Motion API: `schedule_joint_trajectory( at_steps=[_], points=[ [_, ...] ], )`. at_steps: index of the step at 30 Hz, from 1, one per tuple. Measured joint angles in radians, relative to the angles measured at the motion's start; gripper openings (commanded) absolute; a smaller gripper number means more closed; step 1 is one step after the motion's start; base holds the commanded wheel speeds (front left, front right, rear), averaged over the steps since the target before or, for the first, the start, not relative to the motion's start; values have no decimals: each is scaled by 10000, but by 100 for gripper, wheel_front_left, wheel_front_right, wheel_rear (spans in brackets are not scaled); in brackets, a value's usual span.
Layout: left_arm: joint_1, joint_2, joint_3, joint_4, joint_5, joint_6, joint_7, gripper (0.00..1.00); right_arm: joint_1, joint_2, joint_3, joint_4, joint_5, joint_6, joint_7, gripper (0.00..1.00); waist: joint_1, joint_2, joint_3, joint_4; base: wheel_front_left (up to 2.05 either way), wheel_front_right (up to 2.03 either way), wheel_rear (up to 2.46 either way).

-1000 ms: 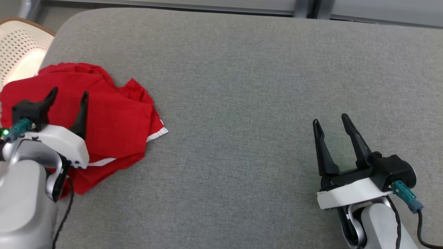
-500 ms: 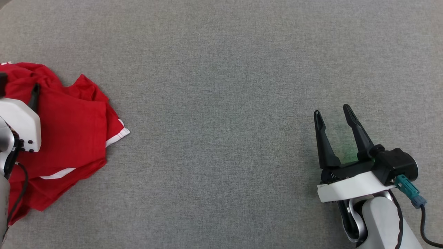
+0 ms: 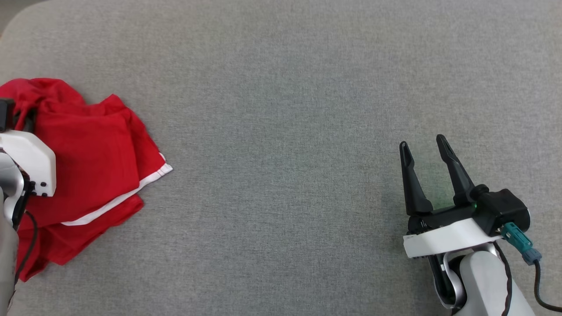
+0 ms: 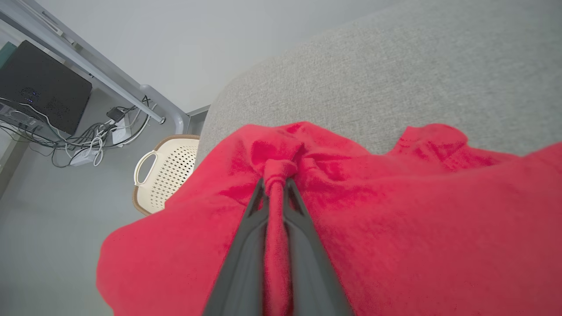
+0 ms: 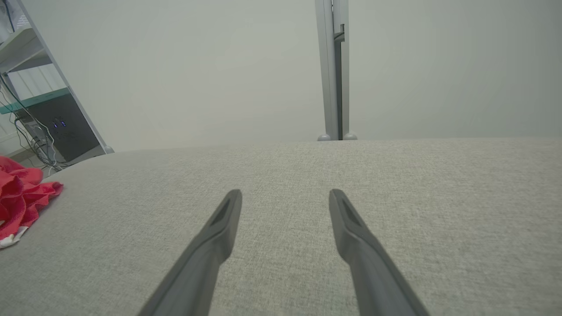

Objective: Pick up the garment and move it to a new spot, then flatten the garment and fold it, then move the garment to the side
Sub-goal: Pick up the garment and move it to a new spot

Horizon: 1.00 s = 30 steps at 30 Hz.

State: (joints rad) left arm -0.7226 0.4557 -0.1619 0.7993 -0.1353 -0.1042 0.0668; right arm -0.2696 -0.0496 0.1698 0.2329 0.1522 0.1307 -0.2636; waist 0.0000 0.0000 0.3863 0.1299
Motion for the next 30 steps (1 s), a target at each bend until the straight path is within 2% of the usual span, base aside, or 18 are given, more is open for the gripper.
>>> schedule_joint_trajectory(
  at_steps=[10,25,30],
  points=[
    [417,-109,209,-1250,-360,359,-558,0,308,2,8,155,226,0,0,100,0,0,-860,255,0,0,0],
    [1569,-8,918,-5124,-984,1141,-677,0,660,2,244,372,571,0,0,100,0,0,-2209,485,0,0,0],
    [1667,-88,1035,-6335,-1241,1185,-779,0,782,2,332,391,694,0,0,100,0,0,-2478,357,0,0,0]
  ],
)
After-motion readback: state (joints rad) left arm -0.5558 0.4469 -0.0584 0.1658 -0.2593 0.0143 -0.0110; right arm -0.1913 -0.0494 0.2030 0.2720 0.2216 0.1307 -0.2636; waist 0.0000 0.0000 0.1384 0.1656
